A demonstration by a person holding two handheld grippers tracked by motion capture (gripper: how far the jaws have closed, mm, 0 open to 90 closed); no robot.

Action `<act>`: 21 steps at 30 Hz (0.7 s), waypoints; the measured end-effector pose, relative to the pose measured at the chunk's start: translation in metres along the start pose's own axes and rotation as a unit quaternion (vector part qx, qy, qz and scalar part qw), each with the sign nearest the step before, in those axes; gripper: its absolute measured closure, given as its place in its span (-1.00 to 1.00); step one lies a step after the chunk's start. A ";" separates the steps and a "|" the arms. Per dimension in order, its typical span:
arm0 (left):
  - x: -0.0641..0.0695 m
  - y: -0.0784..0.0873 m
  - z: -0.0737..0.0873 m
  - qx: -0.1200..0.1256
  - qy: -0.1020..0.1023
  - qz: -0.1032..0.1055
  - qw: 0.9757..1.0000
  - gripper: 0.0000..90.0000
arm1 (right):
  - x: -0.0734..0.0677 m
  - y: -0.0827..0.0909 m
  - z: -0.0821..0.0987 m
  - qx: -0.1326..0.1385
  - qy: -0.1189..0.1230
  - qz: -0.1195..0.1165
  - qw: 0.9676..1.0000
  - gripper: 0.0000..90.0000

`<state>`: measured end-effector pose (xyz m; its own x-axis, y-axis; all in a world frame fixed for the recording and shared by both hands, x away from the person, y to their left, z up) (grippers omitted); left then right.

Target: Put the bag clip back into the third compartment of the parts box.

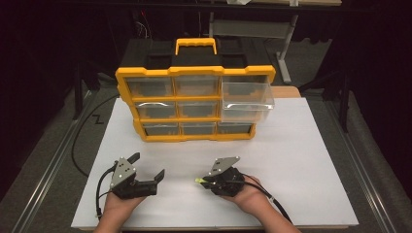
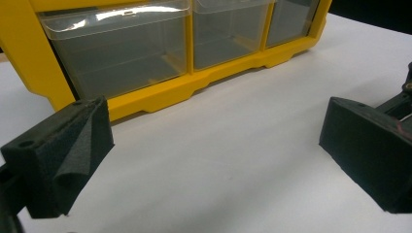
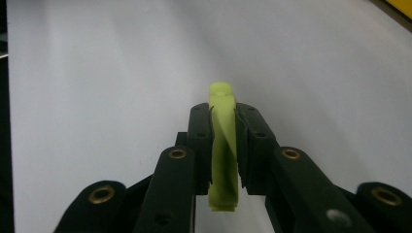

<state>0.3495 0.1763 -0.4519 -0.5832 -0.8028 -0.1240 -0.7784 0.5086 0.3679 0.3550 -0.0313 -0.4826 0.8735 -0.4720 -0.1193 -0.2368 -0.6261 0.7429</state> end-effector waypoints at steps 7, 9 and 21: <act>0.002 -0.001 0.000 -0.001 0.000 0.002 1.000 -0.99 | 0.013 0.013 0.014 -0.025 -0.005 0.007 1.000 0.76; 0.002 0.000 0.000 -0.001 -0.001 0.001 1.000 -0.99 | 0.016 0.018 0.018 -0.033 -0.005 0.008 0.999 0.76; 0.002 0.000 0.000 0.001 -0.001 0.002 1.000 -0.99 | 0.036 0.051 0.044 -0.079 -0.028 0.013 0.996 0.75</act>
Point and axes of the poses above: each handheld gripper's, and its own axes: y roughly backward along the jaws, z roughly out of its underside, x roughly to its right, the point moved 9 cm from there along -y, roughly forward along the jaws, and after that the axes turned 10 degrees about -y, right-handed, at the moved point
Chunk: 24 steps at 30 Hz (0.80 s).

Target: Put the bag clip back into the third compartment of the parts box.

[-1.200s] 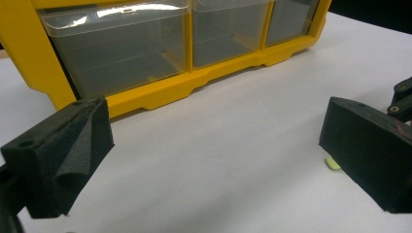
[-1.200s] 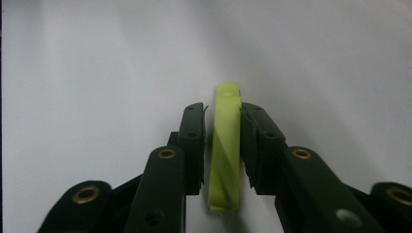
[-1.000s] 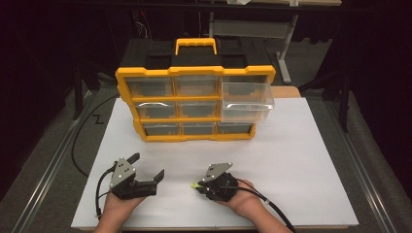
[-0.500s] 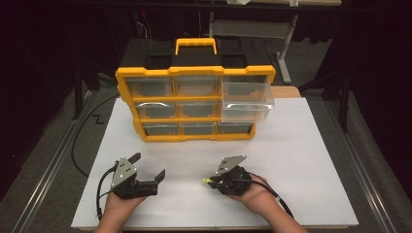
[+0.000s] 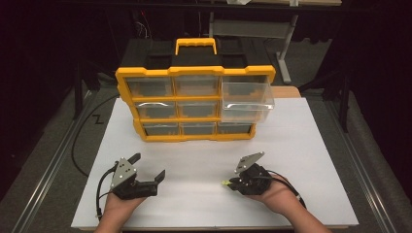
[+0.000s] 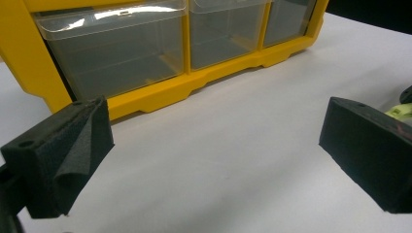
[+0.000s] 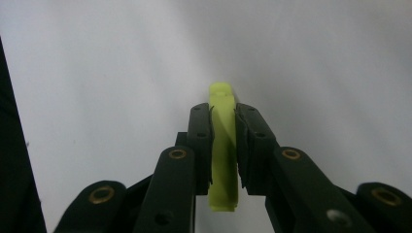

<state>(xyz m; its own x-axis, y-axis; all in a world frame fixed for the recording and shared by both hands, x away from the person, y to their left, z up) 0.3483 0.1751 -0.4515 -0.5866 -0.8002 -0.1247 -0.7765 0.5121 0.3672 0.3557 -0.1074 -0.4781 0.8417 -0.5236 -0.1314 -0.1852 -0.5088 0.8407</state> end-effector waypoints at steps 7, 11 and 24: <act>0.000 0.000 0.000 -0.001 -0.001 0.000 1.000 -0.99 | 0.014 0.017 0.016 -0.021 -0.010 0.002 1.000 0.75; 0.000 0.000 0.000 -0.001 -0.003 0.000 1.000 -0.99 | 0.020 0.028 0.024 -0.040 -0.008 0.005 0.999 0.75; 0.001 0.000 0.000 -0.001 -0.004 0.000 1.000 -0.99 | 0.031 0.066 0.031 -0.082 -0.003 0.003 0.997 0.76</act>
Point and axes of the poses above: each handheld gripper's, and its own axes: y roughly backward along the jaws, z roughly out of its underside, x roughly to its right, the point moved 9 cm from there along -y, roughly forward along the jaws, and after that the axes turned 10 degrees about -y, right-handed, at the moved point
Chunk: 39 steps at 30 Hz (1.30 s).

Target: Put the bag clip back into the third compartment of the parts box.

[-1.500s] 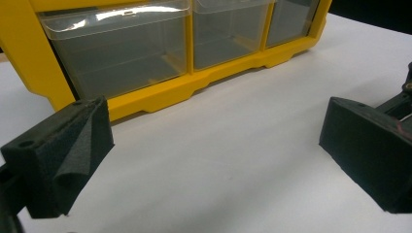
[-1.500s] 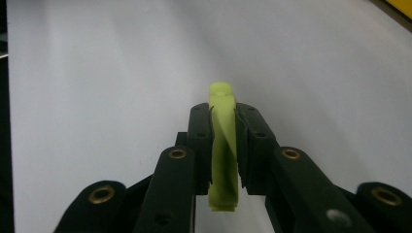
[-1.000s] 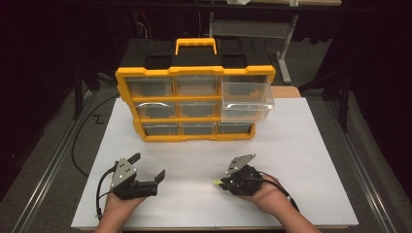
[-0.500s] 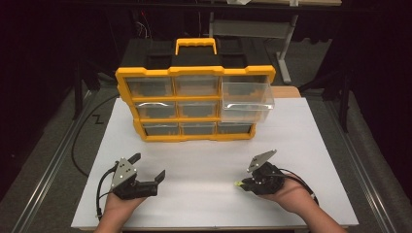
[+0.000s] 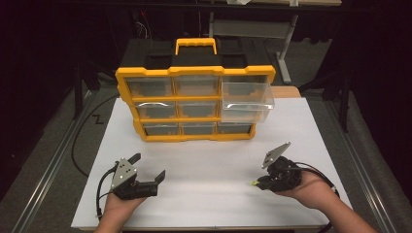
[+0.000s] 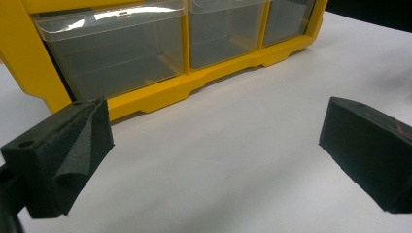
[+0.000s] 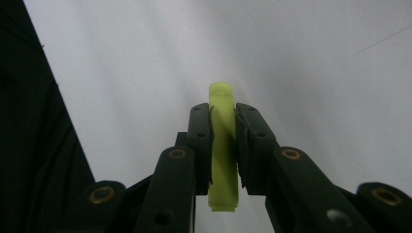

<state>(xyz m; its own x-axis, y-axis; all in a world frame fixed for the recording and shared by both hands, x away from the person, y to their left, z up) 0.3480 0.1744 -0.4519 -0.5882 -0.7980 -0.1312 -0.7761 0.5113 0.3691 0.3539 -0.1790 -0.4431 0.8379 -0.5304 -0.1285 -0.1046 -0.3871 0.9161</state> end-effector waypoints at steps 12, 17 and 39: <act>0.001 0.000 0.000 -0.001 0.000 -0.001 1.000 -0.99 | 0.003 0.041 -0.007 -0.018 0.014 -0.003 1.000 0.75; 0.001 0.001 0.000 0.000 0.000 -0.001 1.000 -0.99 | 0.000 0.057 -0.017 -0.023 0.019 -0.007 1.000 0.76; 0.003 0.001 0.000 -0.001 -0.003 0.006 1.000 -0.99 | -0.010 0.120 -0.059 -0.022 0.048 -0.007 0.999 0.75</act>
Point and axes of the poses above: each handheld gripper's, and its own axes: y roughly backward along the jaws, z roughly out of its underside, x roughly to its right, the point moved 9 cm from there along -y, roughly forward along the jaws, and after that the axes turned 10 degrees about -y, right-handed, at the moved point
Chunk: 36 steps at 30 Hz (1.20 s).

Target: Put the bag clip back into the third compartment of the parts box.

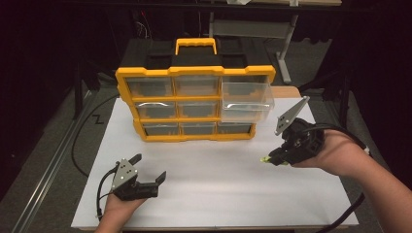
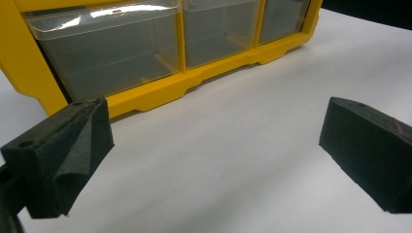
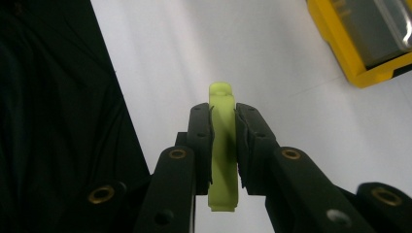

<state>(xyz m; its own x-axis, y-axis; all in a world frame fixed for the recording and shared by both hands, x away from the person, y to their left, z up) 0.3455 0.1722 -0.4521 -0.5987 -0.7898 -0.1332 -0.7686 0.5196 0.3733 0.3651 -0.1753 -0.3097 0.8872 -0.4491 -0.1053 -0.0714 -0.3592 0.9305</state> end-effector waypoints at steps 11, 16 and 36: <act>0.000 0.001 0.000 0.001 -0.001 0.002 1.000 -0.99 | -0.005 0.029 -0.017 -0.004 0.012 0.014 1.000 0.75; 0.001 0.001 0.000 0.001 -0.002 0.002 1.000 -0.99 | -0.006 0.041 -0.026 0.003 0.016 0.016 1.000 0.75; 0.002 0.000 -0.001 0.002 -0.003 0.004 1.000 -0.99 | -0.005 0.084 -0.051 0.015 0.022 0.035 0.999 0.75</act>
<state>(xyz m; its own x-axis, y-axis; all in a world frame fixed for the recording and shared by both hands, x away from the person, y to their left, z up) 0.3442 0.1709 -0.4516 -0.6055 -0.7843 -0.1353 -0.7650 0.5267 0.3705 0.3783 -0.1613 -0.2133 0.8986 -0.4381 -0.0249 -0.1462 -0.3525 0.9243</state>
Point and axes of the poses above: each handheld gripper's, and its own axes: y roughly backward along the jaws, z roughly out of its underside, x roughly to its right, the point moved 9 cm from there along -y, roughly forward along the jaws, and after that the axes turned 10 degrees about -y, right-handed, at the moved point
